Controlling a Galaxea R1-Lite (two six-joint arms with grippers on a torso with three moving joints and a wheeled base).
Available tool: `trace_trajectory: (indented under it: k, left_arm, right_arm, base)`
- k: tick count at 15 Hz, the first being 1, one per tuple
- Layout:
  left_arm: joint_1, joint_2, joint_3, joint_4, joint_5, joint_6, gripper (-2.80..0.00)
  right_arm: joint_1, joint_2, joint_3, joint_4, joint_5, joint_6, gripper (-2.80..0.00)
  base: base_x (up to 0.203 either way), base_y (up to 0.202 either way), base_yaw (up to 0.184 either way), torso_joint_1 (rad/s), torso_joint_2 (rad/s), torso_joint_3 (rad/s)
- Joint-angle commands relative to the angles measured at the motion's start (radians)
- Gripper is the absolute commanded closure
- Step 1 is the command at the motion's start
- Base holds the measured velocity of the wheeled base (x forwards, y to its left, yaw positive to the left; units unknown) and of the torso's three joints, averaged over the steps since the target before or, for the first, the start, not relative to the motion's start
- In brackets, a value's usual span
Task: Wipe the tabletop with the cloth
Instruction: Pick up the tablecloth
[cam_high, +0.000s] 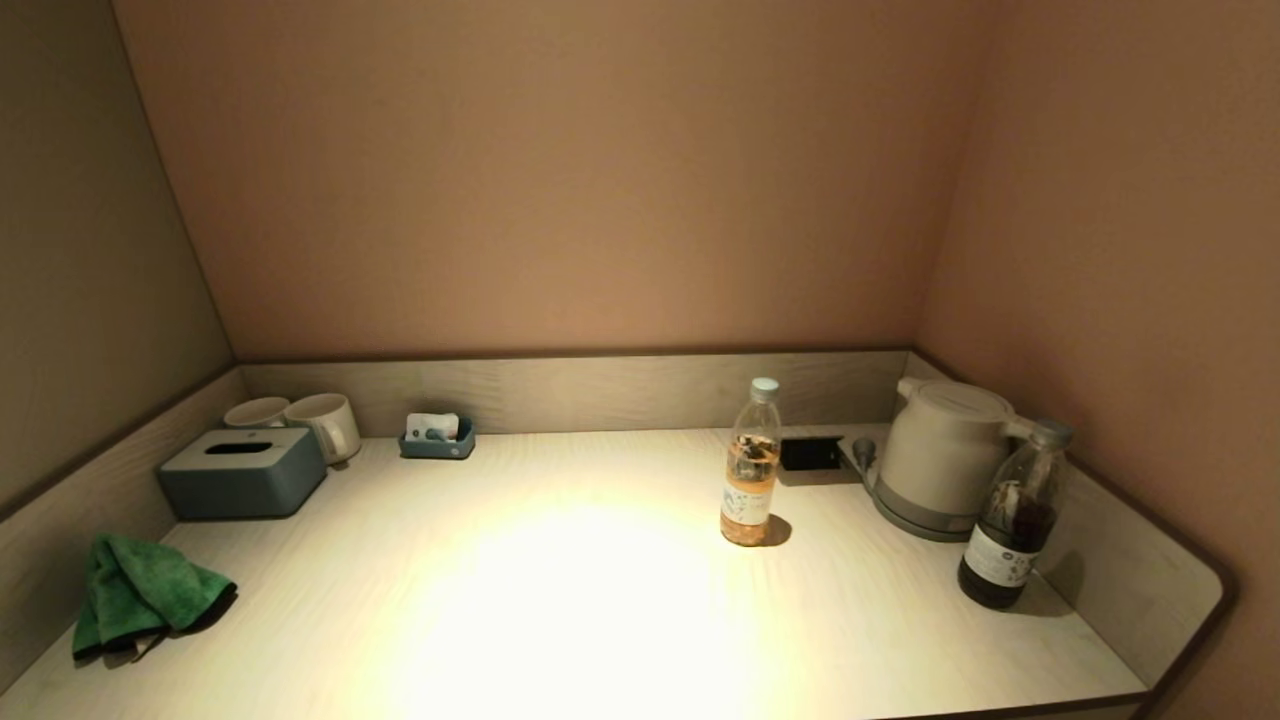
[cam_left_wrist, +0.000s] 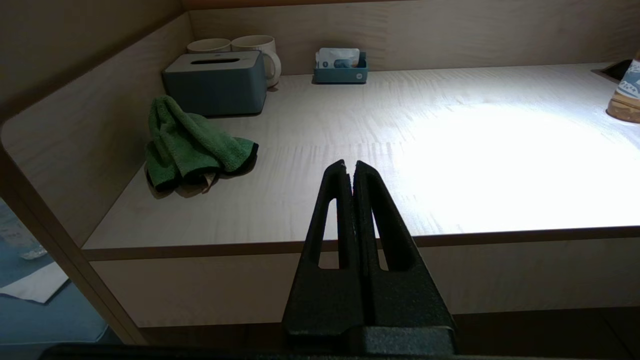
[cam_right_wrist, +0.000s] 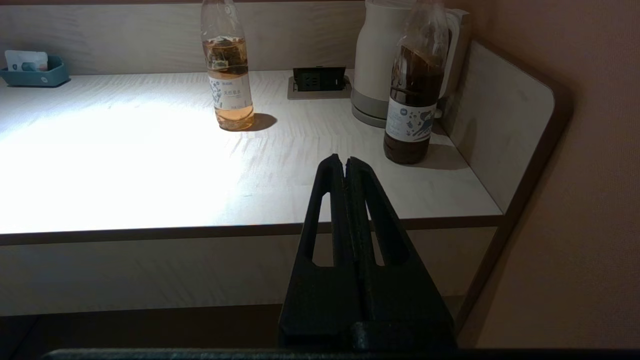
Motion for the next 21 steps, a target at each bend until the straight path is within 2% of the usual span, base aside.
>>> trace_trajectory:
  k: [1, 16, 18, 20, 21]
  left_arm:
    - [0.001, 0.0, 0.0, 0.0, -0.001, 0.0, 0.0]
    - [0.001, 0.0, -0.017, 0.007, 0.007, -0.009, 0.0]
    - [0.001, 0.054, -0.113, 0.054, 0.013, -0.07, 0.0]
    - [0.001, 0.215, -0.25, 0.093, 0.039, -0.135, 0.0]
    - [0.001, 0.34, -0.302, 0.104, 0.075, -0.179, 0.0]
  right_arm:
    - [0.001, 0.001, 0.0, -0.001, 0.0, 0.0, 0.0]
    - [0.001, 0.001, 0.0, -0.001, 0.0, 0.0, 0.0]
    - [0.001, 0.001, 0.0, -0.001, 0.0, 0.0, 0.0]
    - [0.001, 0.001, 0.0, -0.001, 0.0, 0.0, 0.0]
    - [0.001, 0.001, 0.0, -0.001, 0.0, 0.0, 0.0]
  base:
    - [0.0, 0.0, 0.0, 0.0, 0.0, 0.0]
    - [0.0, 0.0, 0.0, 0.0, 0.0, 0.0]
    - [0.0, 0.0, 0.0, 0.0, 0.0, 0.0]
    - [0.0, 0.0, 0.0, 0.0, 0.0, 0.0]
    - [0.0, 0.0, 0.0, 0.0, 0.0, 0.0]
